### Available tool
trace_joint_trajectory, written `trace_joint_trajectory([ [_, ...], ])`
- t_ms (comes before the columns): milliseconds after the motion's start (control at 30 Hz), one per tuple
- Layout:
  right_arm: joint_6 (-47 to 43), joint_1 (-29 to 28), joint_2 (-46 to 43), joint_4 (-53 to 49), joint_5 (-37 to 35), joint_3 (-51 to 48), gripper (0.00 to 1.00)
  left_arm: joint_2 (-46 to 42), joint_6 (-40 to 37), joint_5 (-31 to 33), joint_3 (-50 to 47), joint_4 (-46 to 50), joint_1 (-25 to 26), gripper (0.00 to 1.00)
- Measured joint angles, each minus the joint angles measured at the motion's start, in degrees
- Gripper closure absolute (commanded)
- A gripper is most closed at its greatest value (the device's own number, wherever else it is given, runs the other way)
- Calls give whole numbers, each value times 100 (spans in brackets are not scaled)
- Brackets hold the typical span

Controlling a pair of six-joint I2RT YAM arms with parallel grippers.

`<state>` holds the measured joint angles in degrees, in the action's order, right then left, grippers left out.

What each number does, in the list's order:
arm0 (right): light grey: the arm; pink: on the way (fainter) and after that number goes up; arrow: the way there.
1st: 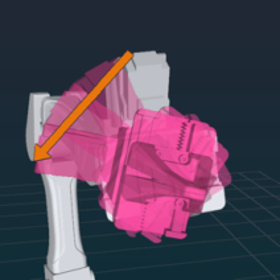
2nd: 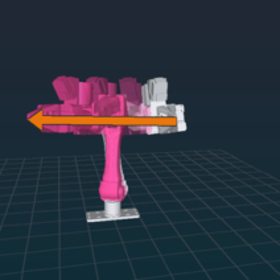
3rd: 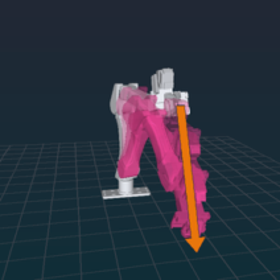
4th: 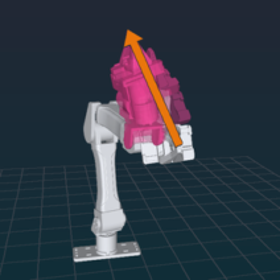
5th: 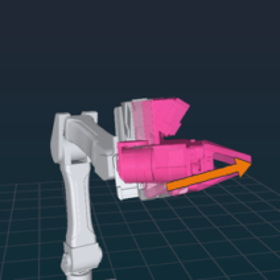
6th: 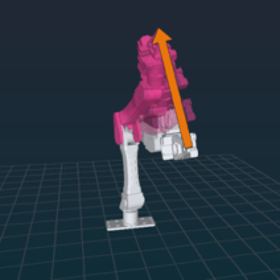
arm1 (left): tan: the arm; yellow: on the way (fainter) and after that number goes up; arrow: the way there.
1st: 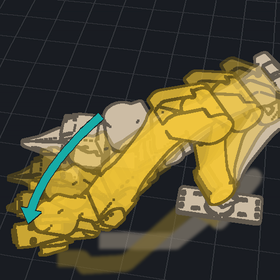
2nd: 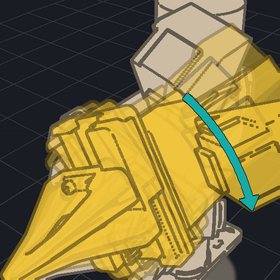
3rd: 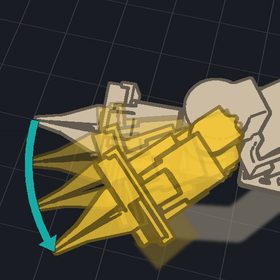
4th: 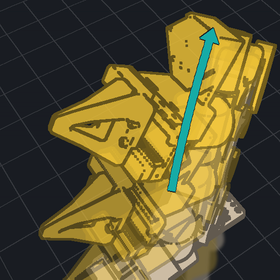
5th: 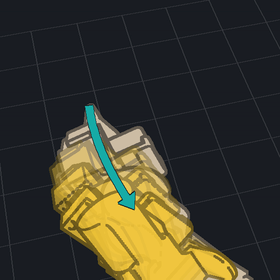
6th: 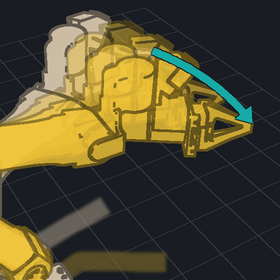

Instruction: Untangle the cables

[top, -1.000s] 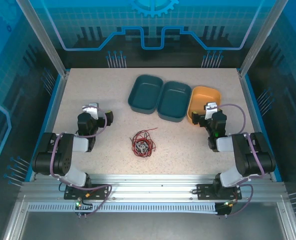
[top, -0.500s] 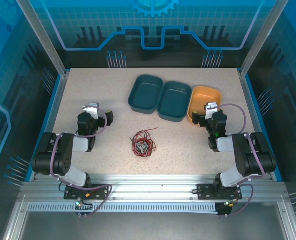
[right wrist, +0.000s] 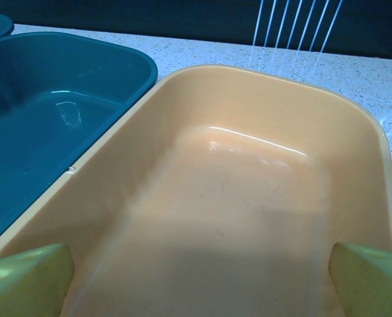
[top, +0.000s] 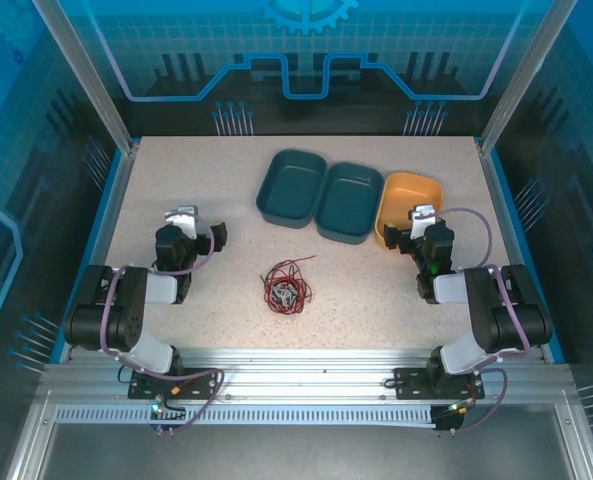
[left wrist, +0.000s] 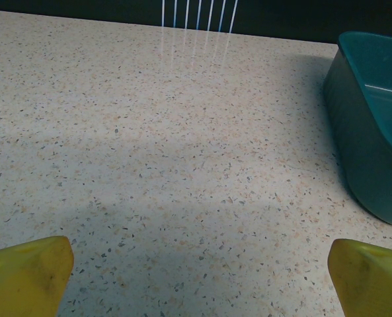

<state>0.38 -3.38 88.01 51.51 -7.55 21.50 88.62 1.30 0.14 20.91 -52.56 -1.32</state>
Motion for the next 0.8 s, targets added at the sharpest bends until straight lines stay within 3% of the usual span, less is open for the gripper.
trace_joint_trajectory([
  [800, 0, 0, -122, -304, -68, 33, 0, -9, 2, 2, 31, 98, 0, 1],
])
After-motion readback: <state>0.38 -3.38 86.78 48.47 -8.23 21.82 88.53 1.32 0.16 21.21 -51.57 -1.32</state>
